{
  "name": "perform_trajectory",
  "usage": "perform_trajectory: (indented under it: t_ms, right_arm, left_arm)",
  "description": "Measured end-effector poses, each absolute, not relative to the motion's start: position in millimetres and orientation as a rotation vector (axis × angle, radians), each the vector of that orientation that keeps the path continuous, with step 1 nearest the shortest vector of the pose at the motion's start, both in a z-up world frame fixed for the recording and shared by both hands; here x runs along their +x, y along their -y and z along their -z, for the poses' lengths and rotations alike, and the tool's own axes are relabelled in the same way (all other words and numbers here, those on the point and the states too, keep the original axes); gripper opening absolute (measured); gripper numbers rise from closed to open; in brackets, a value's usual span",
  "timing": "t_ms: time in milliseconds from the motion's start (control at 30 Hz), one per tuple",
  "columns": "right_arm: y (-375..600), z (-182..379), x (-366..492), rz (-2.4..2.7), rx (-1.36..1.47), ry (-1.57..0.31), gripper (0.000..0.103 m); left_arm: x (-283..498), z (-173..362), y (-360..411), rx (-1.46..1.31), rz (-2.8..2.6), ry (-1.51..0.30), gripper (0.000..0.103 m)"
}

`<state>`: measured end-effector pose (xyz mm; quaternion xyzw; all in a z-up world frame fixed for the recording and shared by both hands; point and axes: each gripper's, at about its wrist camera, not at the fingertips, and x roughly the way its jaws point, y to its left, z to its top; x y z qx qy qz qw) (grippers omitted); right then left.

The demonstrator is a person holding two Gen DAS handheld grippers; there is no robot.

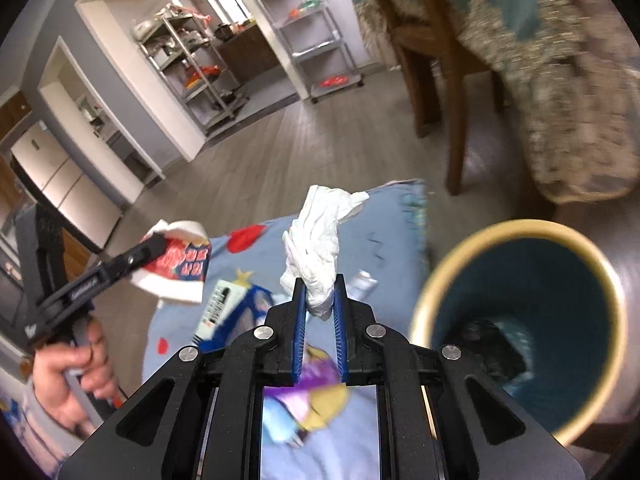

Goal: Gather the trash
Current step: 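Carry the tissue and wrapper over the teal bin and open both grippers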

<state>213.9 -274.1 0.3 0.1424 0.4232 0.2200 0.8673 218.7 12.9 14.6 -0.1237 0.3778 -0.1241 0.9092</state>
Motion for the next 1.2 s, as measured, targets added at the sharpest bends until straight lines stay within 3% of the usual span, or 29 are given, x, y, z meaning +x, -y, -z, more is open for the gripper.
perform_trajectory:
  t_ms: [433,667,700,767,867,1000,1200]
  right_arm:
    - [343.4,11.2,157.9,-0.276,0.181,-0.842,0.014]
    - [373.8,43.7,155.3,-0.19,0.145,-0.939,0.015]
    - [376.5,48.2,155.2,-0.182,0.145,-0.957,0.017]
    - [382.5,59.2,158.3,-0.167,0.162,-1.009,0.037]
    - [387.7,57.1,155.9,-0.153,0.188,-0.988,0.054]
    - [399.1,44.5,150.6,-0.118,0.232,-0.912,0.062]
    - [423.0,34.2,146.4,-0.039,0.303,-0.841,0.066]
  left_arm:
    - [209.6,-6.3,105.7,-0.087,0.418,-0.832,0.027]
    - [207.8,3.1,154.6,-0.017,0.458,-0.854,0.027]
    - [208.6,5.3,161.0,-0.011,0.461,-0.859,0.027]
    - [211.1,9.7,173.3,-0.005,0.465,-0.869,0.027]
    - [214.9,15.1,189.0,0.002,0.47,-0.881,0.027]
    - [219.3,24.9,210.2,0.018,0.481,-0.899,0.027]
    - [226.9,44.6,237.4,0.048,0.5,-0.932,0.028]
